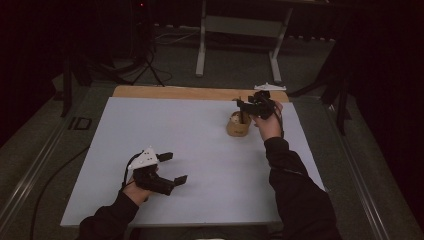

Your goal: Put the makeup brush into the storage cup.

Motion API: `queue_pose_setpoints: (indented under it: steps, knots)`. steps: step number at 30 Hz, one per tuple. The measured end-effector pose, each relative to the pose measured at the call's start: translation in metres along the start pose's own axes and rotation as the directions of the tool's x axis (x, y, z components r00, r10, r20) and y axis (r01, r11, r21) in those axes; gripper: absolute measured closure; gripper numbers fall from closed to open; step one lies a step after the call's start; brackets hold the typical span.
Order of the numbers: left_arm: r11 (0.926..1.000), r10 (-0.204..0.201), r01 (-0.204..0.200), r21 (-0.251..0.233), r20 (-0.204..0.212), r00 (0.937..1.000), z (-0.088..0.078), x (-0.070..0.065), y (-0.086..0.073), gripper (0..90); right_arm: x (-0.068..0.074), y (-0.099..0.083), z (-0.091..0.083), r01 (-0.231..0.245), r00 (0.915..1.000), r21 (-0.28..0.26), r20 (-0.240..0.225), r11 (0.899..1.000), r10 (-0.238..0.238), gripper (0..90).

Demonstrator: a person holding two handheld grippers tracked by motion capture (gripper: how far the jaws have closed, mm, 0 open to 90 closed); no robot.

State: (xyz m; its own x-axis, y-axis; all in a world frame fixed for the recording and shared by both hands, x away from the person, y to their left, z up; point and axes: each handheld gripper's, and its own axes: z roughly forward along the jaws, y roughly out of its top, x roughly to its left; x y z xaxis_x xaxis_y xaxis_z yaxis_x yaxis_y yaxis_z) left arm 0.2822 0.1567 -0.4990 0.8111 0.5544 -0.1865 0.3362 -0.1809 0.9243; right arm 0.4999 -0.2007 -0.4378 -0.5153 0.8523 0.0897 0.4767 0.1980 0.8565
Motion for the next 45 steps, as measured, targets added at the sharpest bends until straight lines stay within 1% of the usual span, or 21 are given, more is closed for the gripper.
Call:
queue_pose_setpoints:
  steps: [2,3,5,6,8,9,11,12,14,16,21,27,28,31,34,36,37,38,42,44,45]
  knots:
    - [1.0000,0.002,-0.002,0.000,-0.002,1.0000,0.000,0.000,0.000,1.1,0.000,0.002,-0.001,-0.007,1.0000,0.005,-0.003,1.000,0.007,38.7]
    - [1.0000,0.002,-0.002,-0.003,0.002,1.0000,0.000,-0.001,0.000,1.1,0.001,0.005,-0.003,-0.016,0.9998,0.012,-0.013,1.000,0.017,25.5]
    - [1.0000,0.003,-0.003,-0.001,0.002,1.0000,0.000,-0.001,0.000,1.1,0.002,0.008,-0.005,-0.020,0.9994,0.021,-0.029,1.000,0.021,24.8]
    - [1.0000,0.003,-0.003,-0.001,0.002,1.0000,0.000,-0.001,0.000,1.1,0.003,0.009,-0.006,-0.021,0.9992,0.021,-0.032,1.000,0.022,18.9]
    - [1.0000,0.004,-0.004,0.003,0.000,1.0000,0.001,-0.001,0.000,1.1,0.004,0.011,-0.007,-0.032,0.9983,0.032,-0.047,0.999,0.034,16.6]
    - [1.0000,0.004,-0.004,0.003,0.001,1.0000,0.001,-0.001,0.001,1.1,0.005,0.012,-0.008,-0.030,0.9975,0.034,-0.063,0.999,0.032,12.2]
    - [1.0000,0.004,-0.004,0.000,0.000,1.0000,0.001,-0.001,0.001,1.1,0.007,0.013,-0.010,-0.025,0.9965,0.047,-0.079,0.999,0.029,11.4]
    - [1.0000,0.005,-0.005,-0.001,0.001,1.0000,0.000,-0.001,0.001,1.1,0.008,0.014,-0.011,-0.025,0.9948,0.045,-0.098,0.999,0.030,10.7]
    - [1.0000,0.007,-0.007,-0.001,-0.001,1.0000,0.000,-0.002,0.002,1.1,0.010,0.015,-0.015,-0.023,0.9935,0.050,-0.110,0.998,0.029,10.7]
    - [1.0000,0.005,-0.005,-0.003,0.001,1.0000,0.000,-0.003,0.002,1.1,0.011,0.015,-0.018,-0.031,0.9905,0.056,-0.132,0.998,0.038,10.7]
    - [0.9999,0.009,-0.009,0.003,0.004,0.9999,0.001,-0.004,0.002,1.1,0.016,0.016,-0.027,-0.006,0.9813,0.069,-0.191,0.998,0.020,10.7]
    - [1.0000,0.008,-0.008,0.003,0.003,1.0000,0.001,-0.004,0.002,1.1,0.021,0.017,-0.036,0.000,0.9752,0.061,-0.221,0.998,0.013,10.8]
    - [0.9998,0.017,-0.017,0.003,-0.006,0.9998,0.001,-0.004,0.002,1.1,0.021,0.017,-0.036,0.000,0.9752,0.061,-0.221,0.998,0.013,10.7]
    - [0.9999,0.015,-0.015,-0.002,-0.002,0.9999,0.001,-0.004,0.003,1.1,0.026,0.014,-0.042,0.004,0.9701,0.064,-0.243,0.998,0.012,12.3]
    - [0.9999,0.012,-0.012,0.001,0.005,0.9999,0.000,-0.004,0.004,1.1,0.028,0.009,-0.047,0.022,0.9670,0.059,-0.255,0.998,-0.006,12.3]
    - [1.0000,0.003,-0.003,-0.009,-0.001,1.0000,-0.001,-0.004,0.005,1.1,0.028,0.006,-0.050,0.028,0.9647,0.053,-0.263,0.998,-0.014,12.3]
    - [1.0000,-0.001,0.001,-0.010,-0.003,1.0000,-0.002,-0.003,0.006,1.1,0.029,0.004,-0.052,0.033,0.9624,0.048,-0.271,0.998,-0.019,12.3]
    - [1.0000,-0.001,0.001,-0.007,-0.006,1.0000,-0.002,-0.002,0.006,1.1,0.030,0.002,-0.053,0.037,0.9623,0.043,-0.271,0.998,-0.024,12.3]
    - [1.0000,-0.007,0.007,-0.007,-0.016,0.9998,-0.004,0.001,0.005,1.1,0.034,-0.002,-0.061,0.060,0.9485,0.034,-0.313,0.998,-0.047,13.1]
    - [0.9995,-0.027,0.026,-0.016,-0.012,0.9996,-0.004,0.002,0.005,1.1,0.037,-0.006,-0.065,0.054,0.9376,0.031,-0.345,0.998,-0.040,13.1]
    - [0.9994,-0.027,0.027,-0.022,-0.014,0.9995,-0.004,0.002,0.004,1.1,0.038,-0.008,-0.067,0.055,0.9354,0.026,-0.351,0.998,-0.043,13.0]
